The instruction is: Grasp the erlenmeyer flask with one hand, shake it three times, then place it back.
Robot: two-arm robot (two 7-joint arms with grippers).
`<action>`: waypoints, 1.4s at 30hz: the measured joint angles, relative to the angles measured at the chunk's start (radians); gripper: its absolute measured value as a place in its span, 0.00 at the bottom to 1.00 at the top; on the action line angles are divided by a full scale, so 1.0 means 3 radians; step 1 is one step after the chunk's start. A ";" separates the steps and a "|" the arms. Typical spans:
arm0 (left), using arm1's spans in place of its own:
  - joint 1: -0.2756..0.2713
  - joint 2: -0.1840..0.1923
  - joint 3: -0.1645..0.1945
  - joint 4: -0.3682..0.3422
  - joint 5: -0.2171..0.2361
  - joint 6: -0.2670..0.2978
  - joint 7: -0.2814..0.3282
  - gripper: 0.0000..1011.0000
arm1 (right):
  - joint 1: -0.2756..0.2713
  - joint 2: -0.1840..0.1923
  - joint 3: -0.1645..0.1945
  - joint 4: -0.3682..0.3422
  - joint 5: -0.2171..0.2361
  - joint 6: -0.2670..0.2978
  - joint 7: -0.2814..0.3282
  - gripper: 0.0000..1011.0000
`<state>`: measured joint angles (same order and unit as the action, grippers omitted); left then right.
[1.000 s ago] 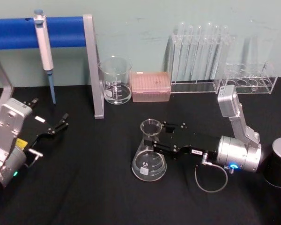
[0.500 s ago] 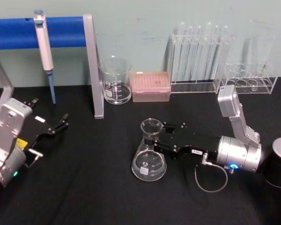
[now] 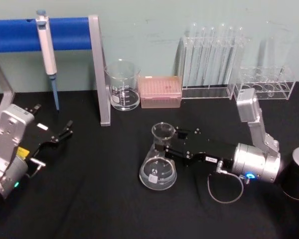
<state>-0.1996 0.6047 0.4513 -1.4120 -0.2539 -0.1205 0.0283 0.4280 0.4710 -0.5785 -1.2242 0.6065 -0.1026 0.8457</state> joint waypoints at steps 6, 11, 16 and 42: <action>0.0000 0.0000 0.0000 0.0000 0.0000 0.0000 0.0000 0.99 | -0.0107 0.0040 0.0121 -0.0221 0.0095 0.0031 -0.0193 0.44; 0.0000 0.0000 0.0000 0.0000 0.0000 0.0000 0.0000 0.99 | -0.0232 0.0096 0.0239 -0.0504 0.0113 0.0099 -0.0477 0.44; 0.0000 0.0000 0.0000 0.0000 0.0000 0.0000 0.0000 0.99 | -0.0400 0.0129 0.0384 -0.0864 0.0093 0.0186 -0.0875 0.44; 0.0000 0.0000 0.0000 0.0000 0.0000 0.0000 0.0000 0.99 | -0.0989 0.0014 0.0807 -0.1618 -0.0458 0.0352 -0.1972 0.44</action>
<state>-0.1995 0.6046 0.4514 -1.4120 -0.2539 -0.1205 0.0283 0.1314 0.4753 -0.3363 -1.7096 0.4692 0.0028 0.2542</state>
